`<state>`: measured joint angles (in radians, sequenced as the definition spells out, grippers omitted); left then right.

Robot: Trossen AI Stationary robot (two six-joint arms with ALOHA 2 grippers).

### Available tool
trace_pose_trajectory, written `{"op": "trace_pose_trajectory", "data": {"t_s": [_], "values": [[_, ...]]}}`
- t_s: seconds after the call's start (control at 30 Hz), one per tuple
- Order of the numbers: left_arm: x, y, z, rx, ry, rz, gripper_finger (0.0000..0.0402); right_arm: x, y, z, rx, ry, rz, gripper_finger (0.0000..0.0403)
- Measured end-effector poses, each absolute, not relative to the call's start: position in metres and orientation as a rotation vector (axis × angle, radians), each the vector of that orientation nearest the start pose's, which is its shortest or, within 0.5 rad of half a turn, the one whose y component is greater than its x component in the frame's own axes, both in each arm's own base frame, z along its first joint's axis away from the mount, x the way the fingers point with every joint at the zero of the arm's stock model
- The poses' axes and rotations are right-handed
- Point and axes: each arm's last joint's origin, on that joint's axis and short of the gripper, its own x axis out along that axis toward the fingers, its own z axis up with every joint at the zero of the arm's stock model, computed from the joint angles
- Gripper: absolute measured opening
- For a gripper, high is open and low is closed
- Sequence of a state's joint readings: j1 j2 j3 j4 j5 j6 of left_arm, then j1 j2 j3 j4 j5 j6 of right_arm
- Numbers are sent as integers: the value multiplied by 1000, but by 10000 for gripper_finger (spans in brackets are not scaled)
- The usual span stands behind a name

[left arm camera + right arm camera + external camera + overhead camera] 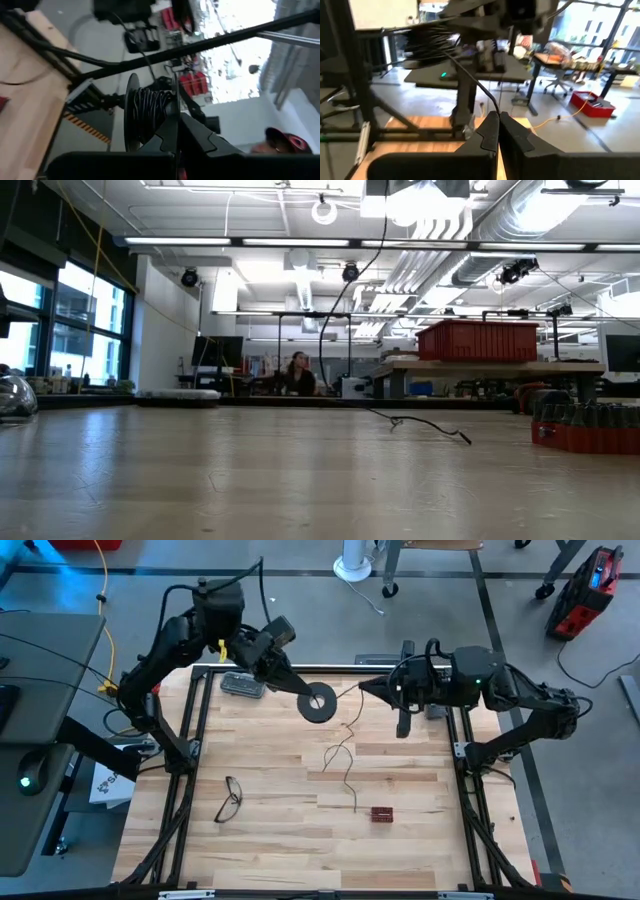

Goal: Coil cords
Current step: Coil the black wire into the spool

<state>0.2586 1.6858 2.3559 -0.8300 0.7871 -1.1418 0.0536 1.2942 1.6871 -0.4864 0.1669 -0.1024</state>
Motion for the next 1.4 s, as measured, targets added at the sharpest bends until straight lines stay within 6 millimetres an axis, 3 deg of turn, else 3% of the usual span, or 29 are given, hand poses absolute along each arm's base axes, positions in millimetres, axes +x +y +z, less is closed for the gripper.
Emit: {"op": "trace_pose_trajectory", "data": {"t_s": [0.27,0.43,0.77,1.17,1.4], "values": [[313,50,550,-1200,400,-486,1,253,-5,506,-128,2,-148,0],[330,49,558,-1178,306,-622,1,271,-8,503,-130,-38,-106,0],[352,68,565,-1033,59,-742,0,298,-8,502,-92,-166,-73,0],[347,85,575,-891,-124,-751,1,306,-7,503,-29,-222,-79,1],[338,91,584,-795,-259,-754,1,310,-8,503,-38,-252,-112,58]]}}
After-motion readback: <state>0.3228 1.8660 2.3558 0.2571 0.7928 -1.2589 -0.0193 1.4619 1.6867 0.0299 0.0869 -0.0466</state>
